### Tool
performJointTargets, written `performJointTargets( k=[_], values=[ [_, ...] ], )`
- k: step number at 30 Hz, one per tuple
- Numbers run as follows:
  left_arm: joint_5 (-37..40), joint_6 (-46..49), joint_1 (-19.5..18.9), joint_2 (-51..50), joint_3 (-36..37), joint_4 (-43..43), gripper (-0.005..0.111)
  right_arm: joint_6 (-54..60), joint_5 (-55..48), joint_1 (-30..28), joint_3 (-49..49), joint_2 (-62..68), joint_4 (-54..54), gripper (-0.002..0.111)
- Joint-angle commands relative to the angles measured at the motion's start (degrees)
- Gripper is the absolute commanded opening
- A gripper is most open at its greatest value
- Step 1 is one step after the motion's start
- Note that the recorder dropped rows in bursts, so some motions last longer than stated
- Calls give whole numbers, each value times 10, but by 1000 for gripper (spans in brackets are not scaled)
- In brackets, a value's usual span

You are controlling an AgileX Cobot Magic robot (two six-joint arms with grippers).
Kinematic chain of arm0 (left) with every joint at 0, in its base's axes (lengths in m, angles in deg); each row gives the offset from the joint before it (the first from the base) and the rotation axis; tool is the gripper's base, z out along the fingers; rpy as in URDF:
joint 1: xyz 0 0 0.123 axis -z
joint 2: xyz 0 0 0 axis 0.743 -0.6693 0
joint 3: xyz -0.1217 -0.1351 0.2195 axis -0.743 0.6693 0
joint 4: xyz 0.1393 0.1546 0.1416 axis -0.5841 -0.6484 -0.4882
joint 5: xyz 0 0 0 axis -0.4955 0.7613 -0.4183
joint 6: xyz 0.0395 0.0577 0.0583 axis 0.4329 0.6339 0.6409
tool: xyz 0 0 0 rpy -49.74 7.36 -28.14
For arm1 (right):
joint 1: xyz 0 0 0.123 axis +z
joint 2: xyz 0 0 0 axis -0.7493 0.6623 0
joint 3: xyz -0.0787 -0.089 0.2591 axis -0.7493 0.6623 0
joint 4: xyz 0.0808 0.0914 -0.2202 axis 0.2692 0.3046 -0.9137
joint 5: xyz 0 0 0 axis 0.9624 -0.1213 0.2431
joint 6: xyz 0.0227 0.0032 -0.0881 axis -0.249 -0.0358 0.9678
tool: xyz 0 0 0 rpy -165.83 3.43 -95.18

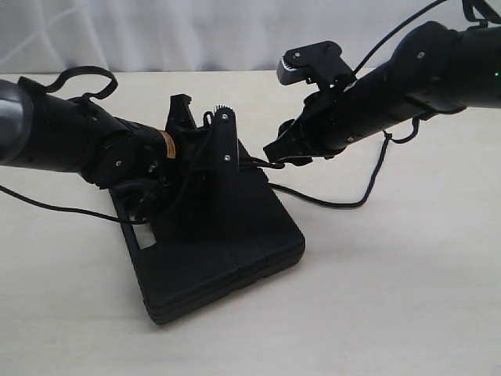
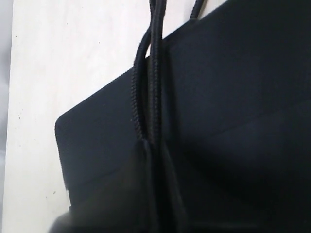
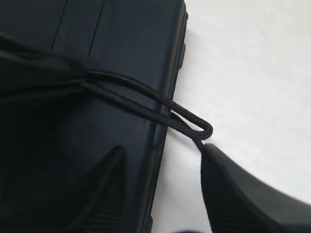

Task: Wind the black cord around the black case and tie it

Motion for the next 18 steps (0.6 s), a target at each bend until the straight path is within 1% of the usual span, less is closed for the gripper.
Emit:
performJointTargets(
  k=[1,3,7,9,11,13,15,16,17,18],
  values=[
    [-14,-85,0,29,-3,14,0,7,7,-2,-1,-1,-7,46],
    [-12,-145,-3,45,-3,14,0,5,6,-2,-1,-1,-7,46],
    [1,-198,-7,52,-3,14,0,3,3,-2,-1,-3,-7,46],
    [8,-237,-7,52,-3,14,0,-12,-2,-17,0,-5,-7,46],
    [-1,-289,-7,52,-3,14,0,-19,24,-47,16,-5,11,46],
    [-14,-311,-7,57,-3,14,0,26,60,-73,44,-5,78,46],
    [-14,-332,-6,73,-3,14,0,172,60,-88,60,-5,240,46],
    [-11,-335,-6,77,-3,14,0,214,51,-88,61,-4,283,46],
    [-5,-341,-6,84,-3,14,0,282,36,-88,64,-4,361,46],
    [1,-341,-4,87,-3,11,0,323,25,-88,65,-3,407,46]
  ],
)
